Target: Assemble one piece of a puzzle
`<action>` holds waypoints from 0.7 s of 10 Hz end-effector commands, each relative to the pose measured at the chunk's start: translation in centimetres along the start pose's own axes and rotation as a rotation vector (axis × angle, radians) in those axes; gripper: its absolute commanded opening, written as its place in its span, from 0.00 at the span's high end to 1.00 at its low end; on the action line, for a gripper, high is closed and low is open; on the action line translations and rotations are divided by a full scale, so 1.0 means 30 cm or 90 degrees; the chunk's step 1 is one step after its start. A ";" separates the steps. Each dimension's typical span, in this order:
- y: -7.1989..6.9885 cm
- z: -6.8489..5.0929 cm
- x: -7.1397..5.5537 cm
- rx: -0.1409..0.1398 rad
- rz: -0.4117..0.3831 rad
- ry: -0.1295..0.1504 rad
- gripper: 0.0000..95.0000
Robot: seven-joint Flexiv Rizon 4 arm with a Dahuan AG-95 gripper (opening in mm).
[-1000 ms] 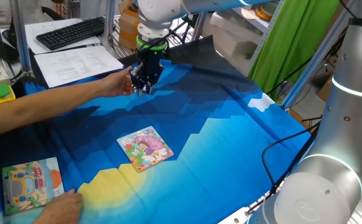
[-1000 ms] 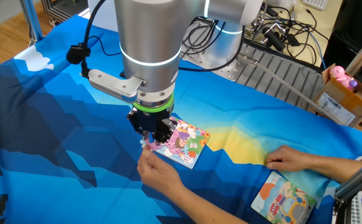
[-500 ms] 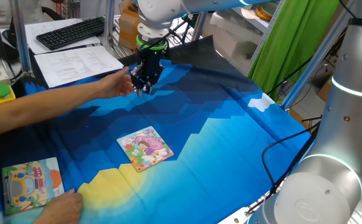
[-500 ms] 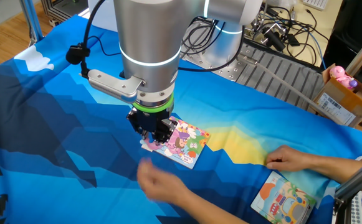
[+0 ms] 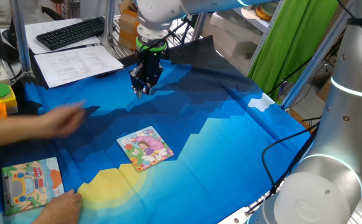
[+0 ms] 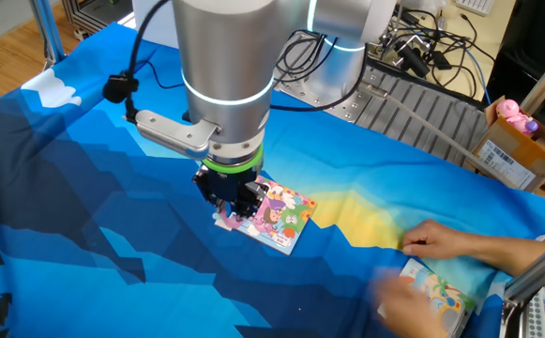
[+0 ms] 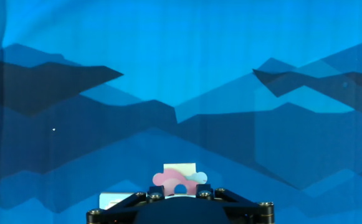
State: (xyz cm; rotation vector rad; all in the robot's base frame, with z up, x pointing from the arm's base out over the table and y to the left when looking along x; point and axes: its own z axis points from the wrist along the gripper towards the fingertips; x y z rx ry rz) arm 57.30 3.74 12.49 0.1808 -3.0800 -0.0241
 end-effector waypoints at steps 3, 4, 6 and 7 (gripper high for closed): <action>0.020 0.042 0.048 0.001 0.015 -0.005 1.00; 0.022 0.058 0.057 0.001 0.018 -0.005 1.00; 0.018 0.092 0.084 -0.001 0.018 -0.006 1.00; 0.018 0.106 0.096 -0.001 0.021 -0.007 1.00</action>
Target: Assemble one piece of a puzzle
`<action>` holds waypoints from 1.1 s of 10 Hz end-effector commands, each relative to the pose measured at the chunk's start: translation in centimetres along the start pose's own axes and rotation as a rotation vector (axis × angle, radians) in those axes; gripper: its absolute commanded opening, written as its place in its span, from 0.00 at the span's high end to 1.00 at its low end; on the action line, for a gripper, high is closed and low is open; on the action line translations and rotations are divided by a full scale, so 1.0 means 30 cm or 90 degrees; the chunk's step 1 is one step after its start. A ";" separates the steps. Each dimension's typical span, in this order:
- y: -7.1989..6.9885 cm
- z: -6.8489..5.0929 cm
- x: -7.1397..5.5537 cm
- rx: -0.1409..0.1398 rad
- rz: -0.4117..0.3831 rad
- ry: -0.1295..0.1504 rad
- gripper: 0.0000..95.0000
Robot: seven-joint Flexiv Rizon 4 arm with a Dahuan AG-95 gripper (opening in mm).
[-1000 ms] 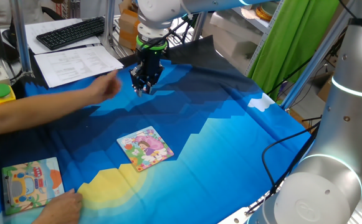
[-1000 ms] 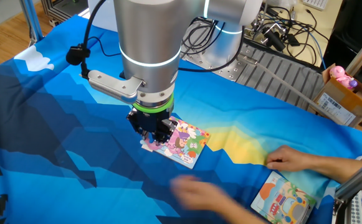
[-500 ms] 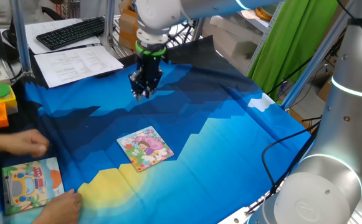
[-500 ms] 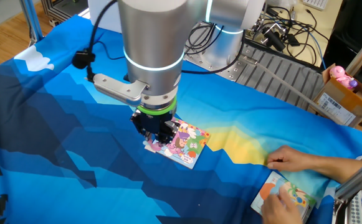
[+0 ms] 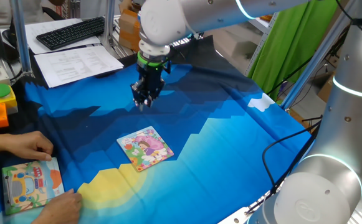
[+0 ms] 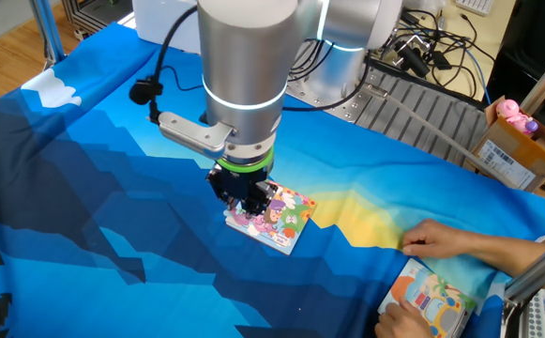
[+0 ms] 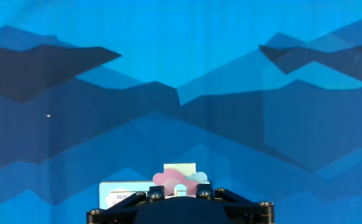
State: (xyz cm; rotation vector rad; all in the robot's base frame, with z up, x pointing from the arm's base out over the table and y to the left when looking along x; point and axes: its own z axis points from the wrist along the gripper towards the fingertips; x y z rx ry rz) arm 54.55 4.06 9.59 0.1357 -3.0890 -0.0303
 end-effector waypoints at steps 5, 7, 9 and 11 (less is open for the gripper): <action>0.005 0.090 0.082 -0.004 0.011 -0.016 1.00; 0.004 0.118 0.094 -0.006 0.013 -0.017 1.00; 0.003 0.143 0.108 -0.006 0.017 -0.023 1.00; 0.002 0.175 0.133 -0.011 0.023 -0.029 1.00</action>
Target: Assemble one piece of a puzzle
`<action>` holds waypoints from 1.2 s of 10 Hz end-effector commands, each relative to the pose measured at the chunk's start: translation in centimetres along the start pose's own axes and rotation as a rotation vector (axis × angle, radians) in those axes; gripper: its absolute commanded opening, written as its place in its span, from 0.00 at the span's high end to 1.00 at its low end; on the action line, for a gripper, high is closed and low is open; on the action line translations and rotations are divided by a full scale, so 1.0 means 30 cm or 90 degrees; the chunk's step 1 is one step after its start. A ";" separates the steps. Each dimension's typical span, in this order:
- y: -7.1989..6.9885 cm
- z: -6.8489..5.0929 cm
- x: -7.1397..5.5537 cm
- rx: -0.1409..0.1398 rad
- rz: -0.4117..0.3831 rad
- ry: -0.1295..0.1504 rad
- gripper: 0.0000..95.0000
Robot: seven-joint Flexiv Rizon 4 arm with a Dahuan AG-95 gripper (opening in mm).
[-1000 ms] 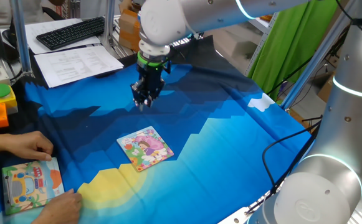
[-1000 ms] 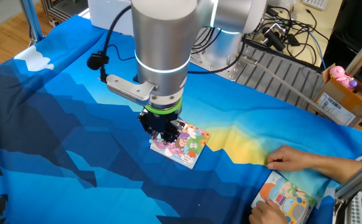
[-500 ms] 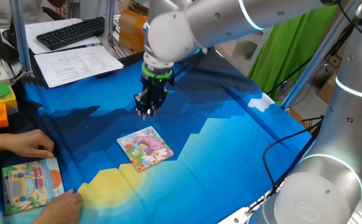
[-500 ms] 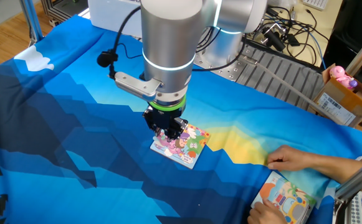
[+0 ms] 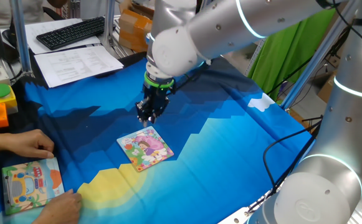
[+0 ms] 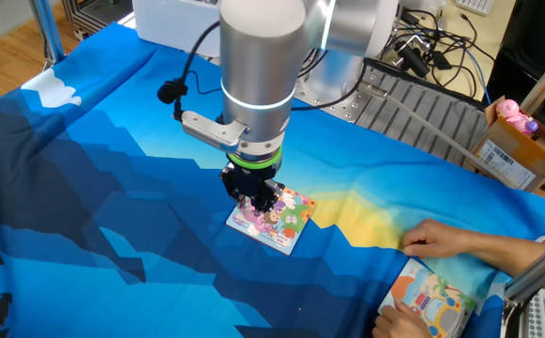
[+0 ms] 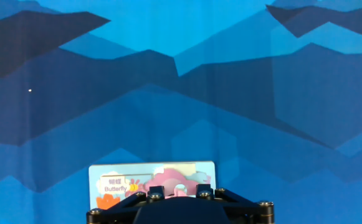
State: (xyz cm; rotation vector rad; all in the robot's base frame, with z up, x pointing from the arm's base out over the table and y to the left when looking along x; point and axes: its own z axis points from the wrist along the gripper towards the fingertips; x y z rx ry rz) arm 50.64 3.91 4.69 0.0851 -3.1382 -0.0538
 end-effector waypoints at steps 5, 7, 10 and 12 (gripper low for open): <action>0.034 0.041 0.034 0.002 0.013 0.001 1.00; 0.038 0.050 0.039 0.003 0.013 0.002 1.00; 0.034 0.061 0.068 0.005 0.030 0.014 1.00; 0.034 0.062 0.072 0.004 0.029 0.016 1.00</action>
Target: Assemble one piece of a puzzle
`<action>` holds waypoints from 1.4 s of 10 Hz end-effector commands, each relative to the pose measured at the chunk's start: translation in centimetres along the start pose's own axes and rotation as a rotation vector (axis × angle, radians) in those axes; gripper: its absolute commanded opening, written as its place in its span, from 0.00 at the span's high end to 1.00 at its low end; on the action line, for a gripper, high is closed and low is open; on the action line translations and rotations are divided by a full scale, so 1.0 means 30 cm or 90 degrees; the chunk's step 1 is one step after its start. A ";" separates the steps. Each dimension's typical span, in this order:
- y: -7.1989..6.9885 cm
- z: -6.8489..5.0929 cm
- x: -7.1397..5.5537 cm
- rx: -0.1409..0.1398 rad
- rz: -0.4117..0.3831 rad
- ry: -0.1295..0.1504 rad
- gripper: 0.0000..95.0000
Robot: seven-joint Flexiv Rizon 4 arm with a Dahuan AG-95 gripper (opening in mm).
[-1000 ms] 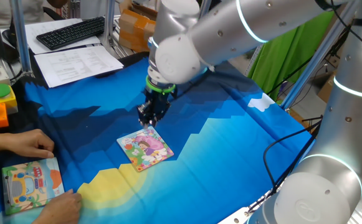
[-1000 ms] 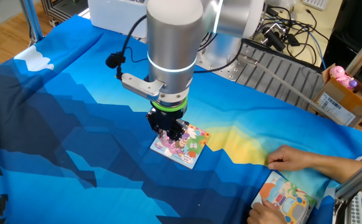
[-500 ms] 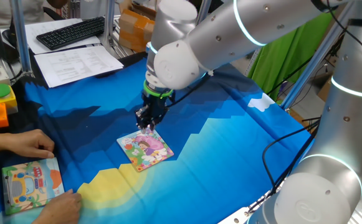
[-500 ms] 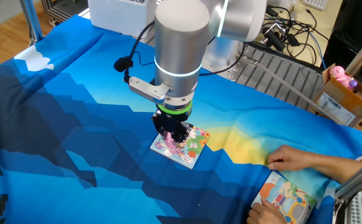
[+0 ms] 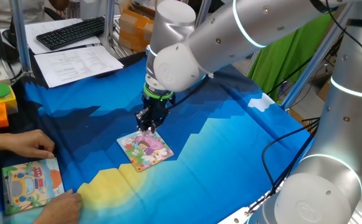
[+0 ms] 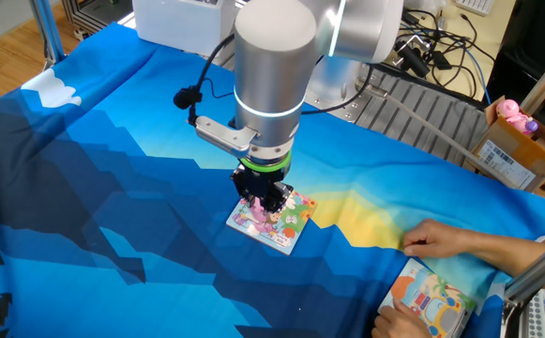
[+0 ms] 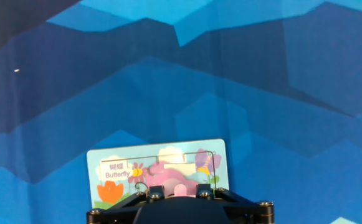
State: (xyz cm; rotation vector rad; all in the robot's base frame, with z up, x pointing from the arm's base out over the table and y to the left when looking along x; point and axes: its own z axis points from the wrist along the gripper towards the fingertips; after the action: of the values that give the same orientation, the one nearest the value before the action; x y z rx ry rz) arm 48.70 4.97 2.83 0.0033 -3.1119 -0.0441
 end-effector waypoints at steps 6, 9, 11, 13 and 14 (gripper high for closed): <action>0.002 -0.004 0.012 0.012 0.012 0.031 1.00; 0.002 -0.004 0.012 0.007 0.007 0.068 1.00; 0.002 -0.004 0.012 0.005 0.002 0.066 1.00; 0.002 -0.004 0.012 0.002 0.005 0.066 1.00; 0.002 -0.004 0.012 0.001 0.005 0.066 1.00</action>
State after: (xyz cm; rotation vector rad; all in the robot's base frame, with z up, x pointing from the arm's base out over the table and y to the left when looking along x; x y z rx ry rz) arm 48.21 5.05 2.93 0.0093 -3.0076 -0.0496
